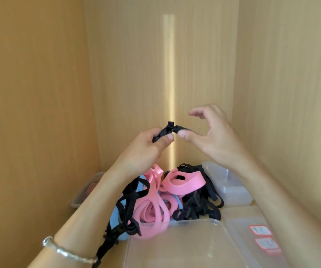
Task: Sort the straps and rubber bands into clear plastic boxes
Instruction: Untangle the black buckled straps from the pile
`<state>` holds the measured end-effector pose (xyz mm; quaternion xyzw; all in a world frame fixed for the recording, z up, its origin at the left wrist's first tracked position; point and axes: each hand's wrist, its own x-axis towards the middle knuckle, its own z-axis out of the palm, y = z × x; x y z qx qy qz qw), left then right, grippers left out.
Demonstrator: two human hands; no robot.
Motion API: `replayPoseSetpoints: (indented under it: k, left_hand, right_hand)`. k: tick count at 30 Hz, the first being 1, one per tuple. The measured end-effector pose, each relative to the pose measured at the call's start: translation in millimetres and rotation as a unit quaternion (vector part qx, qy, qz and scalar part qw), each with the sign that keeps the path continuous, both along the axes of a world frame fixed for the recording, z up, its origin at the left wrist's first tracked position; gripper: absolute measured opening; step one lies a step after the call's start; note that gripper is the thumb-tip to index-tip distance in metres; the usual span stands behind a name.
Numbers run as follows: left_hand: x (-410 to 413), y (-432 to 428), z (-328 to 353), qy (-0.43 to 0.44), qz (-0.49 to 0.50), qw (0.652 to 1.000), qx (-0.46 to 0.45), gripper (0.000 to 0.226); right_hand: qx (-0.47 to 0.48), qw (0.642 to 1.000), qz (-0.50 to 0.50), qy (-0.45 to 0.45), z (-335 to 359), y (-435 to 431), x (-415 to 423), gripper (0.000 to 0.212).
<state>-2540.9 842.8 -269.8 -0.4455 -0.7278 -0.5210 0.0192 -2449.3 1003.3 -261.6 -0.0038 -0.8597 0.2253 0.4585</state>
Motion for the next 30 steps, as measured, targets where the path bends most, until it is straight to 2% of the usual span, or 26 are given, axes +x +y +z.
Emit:
replayPoseSetpoints:
  k: [1, 2, 4, 6, 10, 13, 15, 19, 22, 25, 28, 30]
  left_hand:
    - [0.0, 0.7, -0.2, 0.004, -0.005, 1.0, 0.001, 0.027]
    - [-0.1, 1.2, -0.5, 0.008, -0.009, 1.0, 0.001, 0.025]
    - [-0.2, 2.2, -1.5, 0.013, -0.013, 1.0, -0.004, 0.026]
    - [-2.1, 2.6, -2.7, 0.007, -0.017, 1.0, -0.014, 0.027]
    - [-0.3, 0.6, -2.5, -0.031, -0.059, 0.997, -0.047, 0.017]
    - [3.7, 0.9, -2.2, -0.031, -0.073, 0.995, -0.067, 0.02]
    - [6.4, 1.6, -2.3, 0.007, -0.07, 0.993, -0.1, 0.019]
    - [14.7, 3.2, -1.2, 0.173, -0.02, 0.964, -0.203, 0.033]
    - [20.8, 2.7, 4.6, 0.278, 0.005, 0.932, -0.232, 0.039]
    - [19.1, -1.2, 10.7, 0.345, 0.038, 0.913, -0.216, 0.04]
    - [10.7, -8.3, 11.6, 0.339, 0.048, 0.925, -0.167, 0.034]
    - [3.6, -11.4, 9.5, 0.308, 0.059, 0.941, -0.125, 0.034]
  right_hand:
    - [0.024, 0.998, 0.013, -0.053, -2.8, 1.9, -2.4, 0.04]
    - [0.025, 0.995, 0.026, -0.091, -5.8, 3.2, -4.4, 0.038]
    - [-0.018, 0.99, 0.073, -0.118, -11.9, 3.3, -7.7, 0.019]
    - [-0.037, 0.992, 0.078, -0.093, -14.7, 3.9, -10.6, 0.019]
    - [-0.021, 1.0, 0.003, 0.016, -7.0, 12.2, -9.5, 0.021]
    - [-0.045, 0.997, -0.029, 0.055, -5.5, 18.5, -7.1, 0.019]
    - [-0.053, 0.995, -0.047, 0.071, -7.3, 17.9, -7.7, 0.018]
    - [-0.033, 0.995, -0.071, 0.063, -10.8, 10.6, -9.9, 0.013]
    - [0.022, 0.997, -0.072, -0.018, -14.6, 2.6, -12.6, 0.01]
    - [0.086, 0.981, -0.026, -0.173, -16.1, -10.0, -12.8, 0.017]
    - [0.087, 0.955, 0.025, -0.283, -13.5, -17.3, -8.6, 0.03]
    - [0.063, 0.943, 0.059, -0.322, -12.6, -17.0, -7.2, 0.028]
